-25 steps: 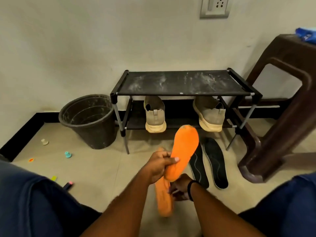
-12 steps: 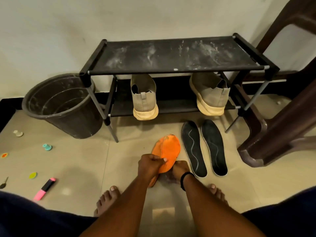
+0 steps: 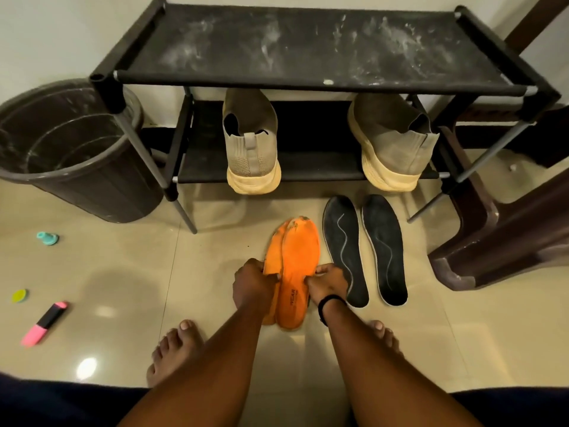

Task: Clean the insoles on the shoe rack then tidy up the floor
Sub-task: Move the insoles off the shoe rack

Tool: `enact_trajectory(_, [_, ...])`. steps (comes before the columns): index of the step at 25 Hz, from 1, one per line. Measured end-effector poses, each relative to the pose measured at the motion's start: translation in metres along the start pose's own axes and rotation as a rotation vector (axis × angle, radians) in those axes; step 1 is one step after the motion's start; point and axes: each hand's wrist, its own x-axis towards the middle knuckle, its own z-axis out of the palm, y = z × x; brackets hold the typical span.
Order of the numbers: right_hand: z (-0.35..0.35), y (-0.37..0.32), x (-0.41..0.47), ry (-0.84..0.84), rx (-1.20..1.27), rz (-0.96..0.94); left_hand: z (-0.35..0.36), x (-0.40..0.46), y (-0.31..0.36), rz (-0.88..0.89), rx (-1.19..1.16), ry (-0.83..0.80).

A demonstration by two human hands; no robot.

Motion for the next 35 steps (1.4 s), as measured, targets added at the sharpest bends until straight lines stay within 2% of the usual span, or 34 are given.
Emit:
enact_trajectory(4, [-0.003, -0.014, -0.002, 0.160, 0.082, -0.066, -0.010, 0.002, -0.001, -0.168, -0.308, 0.138])
enact_trajectory(7, [-0.011, -0.023, 0.001, 0.255, 0.085, -0.107, -0.015, 0.008, -0.006, -0.219, -0.406, 0.229])
enact_trajectory(16, [-0.012, -0.047, 0.006, 0.215, 0.057, -0.184, -0.008, 0.006, 0.007, -0.064, -0.190, 0.142])
enact_trajectory(20, [-0.012, -0.041, 0.003, 0.159, -0.063, -0.164, -0.007, 0.006, 0.001, -0.021, -0.095, 0.156])
enact_trajectory(25, [-0.013, -0.045, 0.001, 0.112, -0.110, -0.230, -0.009, 0.009, 0.001, -0.005, -0.126, 0.196])
enact_trajectory(30, [-0.009, -0.057, -0.018, 0.163, -0.068, -0.411, -0.016, -0.005, 0.015, 0.127, -0.202, 0.327])
enact_trajectory(35, [-0.003, -0.096, -0.048, 0.175, 0.101, -0.713, -0.046, -0.022, 0.060, 0.450, -0.402, 0.534])
